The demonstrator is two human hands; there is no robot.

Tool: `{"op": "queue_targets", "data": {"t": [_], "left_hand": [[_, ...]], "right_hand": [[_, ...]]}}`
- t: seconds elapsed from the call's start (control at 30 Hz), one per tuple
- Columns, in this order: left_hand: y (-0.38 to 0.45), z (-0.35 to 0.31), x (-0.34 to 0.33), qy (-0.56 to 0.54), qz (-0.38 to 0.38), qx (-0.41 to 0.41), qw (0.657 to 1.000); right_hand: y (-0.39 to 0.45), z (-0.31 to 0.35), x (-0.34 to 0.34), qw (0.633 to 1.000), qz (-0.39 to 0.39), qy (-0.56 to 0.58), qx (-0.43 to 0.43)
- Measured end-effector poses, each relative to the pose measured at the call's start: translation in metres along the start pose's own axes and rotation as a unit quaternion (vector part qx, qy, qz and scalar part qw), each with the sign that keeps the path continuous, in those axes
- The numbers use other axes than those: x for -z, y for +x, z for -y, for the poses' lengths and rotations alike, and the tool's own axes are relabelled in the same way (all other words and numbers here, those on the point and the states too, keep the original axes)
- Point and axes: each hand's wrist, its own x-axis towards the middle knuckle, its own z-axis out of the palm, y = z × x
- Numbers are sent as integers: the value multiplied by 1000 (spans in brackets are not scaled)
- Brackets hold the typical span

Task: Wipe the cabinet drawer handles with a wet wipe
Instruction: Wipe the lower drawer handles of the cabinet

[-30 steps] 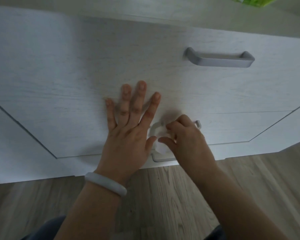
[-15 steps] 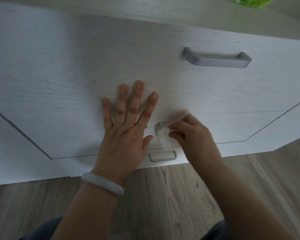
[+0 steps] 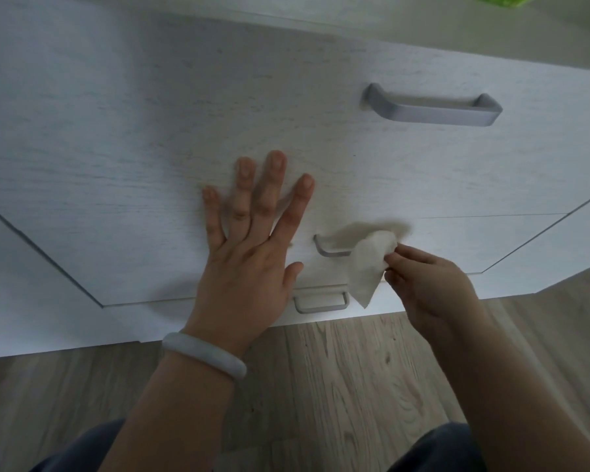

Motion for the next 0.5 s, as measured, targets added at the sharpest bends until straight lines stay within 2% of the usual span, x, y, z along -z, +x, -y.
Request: {"op": "queue_targets", "data": {"t": [0.1,0.37,0.5], "left_hand": [[0,-1,0,5,2,2,1000],[0,-1,0,16,12,6,1000],[1,-2,1,20,16,7,1000]], "right_hand": [[1,-3,-2,995,11,95,-39],[-7,-14,-18,974,-4,211,-80],[-15,-22,-37,965,60,227,-120]]}}
